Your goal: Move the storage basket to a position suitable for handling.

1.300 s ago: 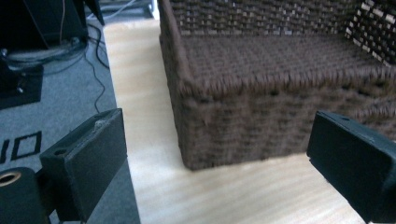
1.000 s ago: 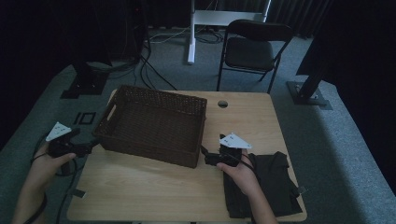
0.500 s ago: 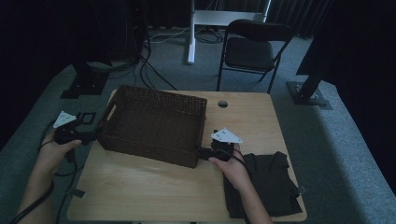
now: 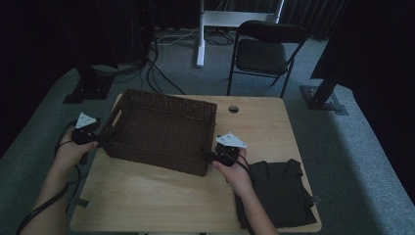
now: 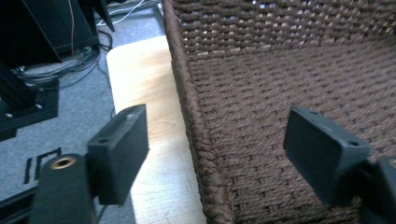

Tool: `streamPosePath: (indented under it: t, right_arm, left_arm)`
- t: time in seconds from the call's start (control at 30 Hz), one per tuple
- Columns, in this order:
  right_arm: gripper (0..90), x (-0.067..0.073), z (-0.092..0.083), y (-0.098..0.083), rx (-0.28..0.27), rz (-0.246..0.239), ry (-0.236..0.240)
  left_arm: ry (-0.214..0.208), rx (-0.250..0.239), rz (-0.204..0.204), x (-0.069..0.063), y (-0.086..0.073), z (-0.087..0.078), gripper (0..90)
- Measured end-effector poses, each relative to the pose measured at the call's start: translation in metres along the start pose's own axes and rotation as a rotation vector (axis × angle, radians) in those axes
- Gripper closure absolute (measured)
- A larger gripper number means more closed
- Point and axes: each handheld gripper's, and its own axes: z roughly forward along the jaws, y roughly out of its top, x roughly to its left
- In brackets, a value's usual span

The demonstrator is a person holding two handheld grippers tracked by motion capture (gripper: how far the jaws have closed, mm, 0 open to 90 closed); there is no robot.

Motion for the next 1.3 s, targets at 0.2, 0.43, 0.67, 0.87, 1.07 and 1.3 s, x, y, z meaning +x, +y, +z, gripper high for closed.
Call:
streamPosePath:
  t: [0.2, 0.43, 0.67, 0.87, 1.07, 1.3]
  right_arm:
    - [33.1, 0.004, 0.008, -0.006, 0.013, -0.009, -0.034]
    - [42.8, 0.008, 0.015, -0.011, 0.037, 0.042, -0.009]
    - [52.6, 0.012, 0.014, -0.01, 0.074, 0.086, -0.045]
    - [60.7, 0.011, 0.014, -0.01, 0.074, 0.121, -0.098]
    - [64.3, 0.01, 0.013, -0.009, 0.086, 0.102, -0.125]
    - [67.8, 0.005, 0.008, -0.009, 0.101, 0.084, -0.134]
  left_arm:
    - [-0.045, 0.021, -0.069, 0.0, -0.005, 0.004, 34.1]
    - [-0.042, 0.034, -0.123, -0.003, -0.006, 0.003, 52.8]
    - [0.014, -0.004, -0.233, -0.011, -0.01, 0.0, 63.0]
    - [0.044, -0.006, -0.261, -0.022, -0.013, -0.006, 64.0]
    - [0.074, 0.013, -0.261, -0.033, -0.014, -0.011, 64.3]
    - [0.098, 0.029, -0.263, -0.046, -0.016, -0.018, 64.5]
